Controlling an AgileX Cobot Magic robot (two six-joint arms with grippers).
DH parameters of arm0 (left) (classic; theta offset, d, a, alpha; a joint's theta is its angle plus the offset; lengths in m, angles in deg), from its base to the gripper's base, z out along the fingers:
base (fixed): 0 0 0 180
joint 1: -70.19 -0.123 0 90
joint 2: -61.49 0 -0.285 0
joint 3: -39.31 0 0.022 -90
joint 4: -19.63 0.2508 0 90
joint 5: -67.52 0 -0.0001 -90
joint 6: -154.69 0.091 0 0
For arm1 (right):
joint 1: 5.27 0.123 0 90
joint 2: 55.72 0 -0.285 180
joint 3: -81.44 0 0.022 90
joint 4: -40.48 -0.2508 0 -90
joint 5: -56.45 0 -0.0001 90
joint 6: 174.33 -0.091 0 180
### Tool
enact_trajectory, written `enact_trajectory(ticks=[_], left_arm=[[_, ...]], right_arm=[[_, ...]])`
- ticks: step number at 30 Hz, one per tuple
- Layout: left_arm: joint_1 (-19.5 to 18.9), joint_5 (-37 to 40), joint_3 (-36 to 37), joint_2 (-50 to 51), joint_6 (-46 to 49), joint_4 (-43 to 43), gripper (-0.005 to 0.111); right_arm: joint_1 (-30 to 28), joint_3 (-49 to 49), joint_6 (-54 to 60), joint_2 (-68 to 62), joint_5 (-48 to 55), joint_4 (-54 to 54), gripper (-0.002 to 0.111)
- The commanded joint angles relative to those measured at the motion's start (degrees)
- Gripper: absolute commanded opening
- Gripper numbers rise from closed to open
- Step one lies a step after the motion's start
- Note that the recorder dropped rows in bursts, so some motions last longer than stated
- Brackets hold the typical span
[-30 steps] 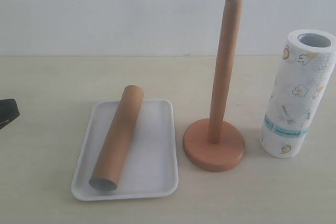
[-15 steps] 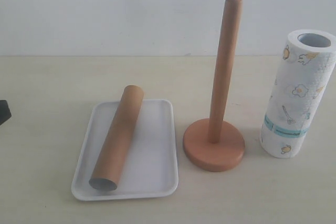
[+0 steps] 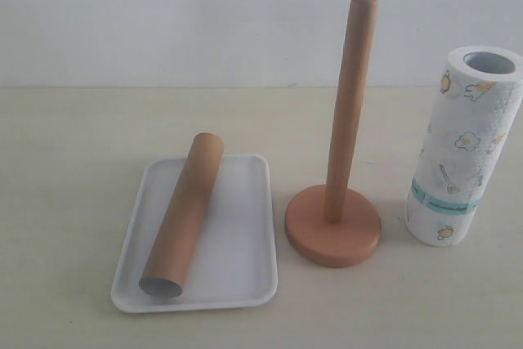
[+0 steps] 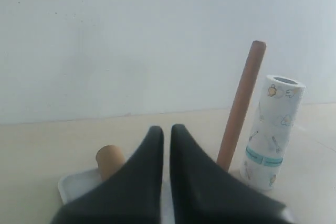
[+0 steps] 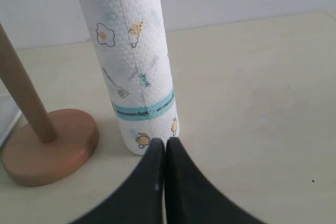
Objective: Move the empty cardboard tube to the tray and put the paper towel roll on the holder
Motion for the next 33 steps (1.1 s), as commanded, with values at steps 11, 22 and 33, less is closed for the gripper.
enact_trajectory(ticks=[11, 22, 33], left_arm=[[-7.3, 0.4, 8.7, -1.3, -2.6, 2.0, 0.004], [-10.6, 7.0, 9.4, -1.3, -7.1, 2.0, 0.004], [-10.6, 7.2, 9.4, -1.3, -2.7, 3.5, 0.004]], right_arm=[[-0.1, 0.0, 0.1, 0.3, -0.4, 0.0, 0.0], [-0.1, 0.0, 0.1, 0.3, -0.4, 0.0, 0.0], [-0.1, 0.0, 0.3, 0.3, -0.4, 0.0, 0.0]])
